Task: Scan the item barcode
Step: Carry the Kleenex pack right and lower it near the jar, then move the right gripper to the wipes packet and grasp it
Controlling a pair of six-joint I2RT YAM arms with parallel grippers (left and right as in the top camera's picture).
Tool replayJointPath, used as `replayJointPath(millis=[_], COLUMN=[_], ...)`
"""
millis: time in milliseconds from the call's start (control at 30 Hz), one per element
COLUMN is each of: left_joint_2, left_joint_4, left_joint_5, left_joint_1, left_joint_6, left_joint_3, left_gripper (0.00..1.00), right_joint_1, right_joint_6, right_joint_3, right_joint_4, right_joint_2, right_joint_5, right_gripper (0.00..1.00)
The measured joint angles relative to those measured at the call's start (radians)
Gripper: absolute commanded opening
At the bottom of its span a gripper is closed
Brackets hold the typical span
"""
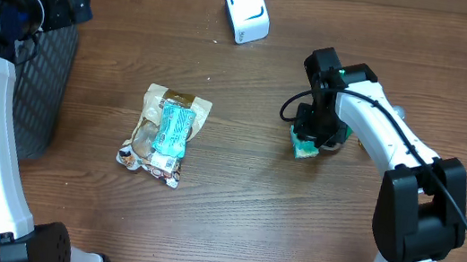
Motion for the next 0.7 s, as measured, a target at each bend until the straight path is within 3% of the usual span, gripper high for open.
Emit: replayJointPath(millis=[100, 400, 500, 533, 700], left_joint_2=[0.000, 0.000, 0.000, 0.000, 0.000], left_joint_4=[0.000, 0.000, 0.000, 0.000, 0.000], left_joint_5=[0.000, 0.000, 0.000, 0.000, 0.000], left_joint_1=[0.000, 0.000, 0.000, 0.000, 0.000], left_joint_6=[0.000, 0.000, 0.000, 0.000, 0.000], left_joint_3=[0.000, 0.000, 0.000, 0.000, 0.000], left_gripper=[1.00, 1.00, 1.00, 1.00, 0.99], right_joint_1=[0.000, 0.009, 0.027, 0.035, 0.095], right_joint_6=[-0.013, -0.042, -0.045, -0.047, -0.054], right_joint_3=[0.004, 0.204, 0.212, 0.212, 0.212], right_joint_4=[-0.010, -0.018, 0.042, 0.063, 0.187], right_joint_2=[0.000, 0.002, 0.002, 0.002, 0.002], right_joint_5=[-0.010, -0.240, -0.357, -0.391, -0.494], right_gripper=[0.71, 0.75, 0.84, 1.00, 1.00])
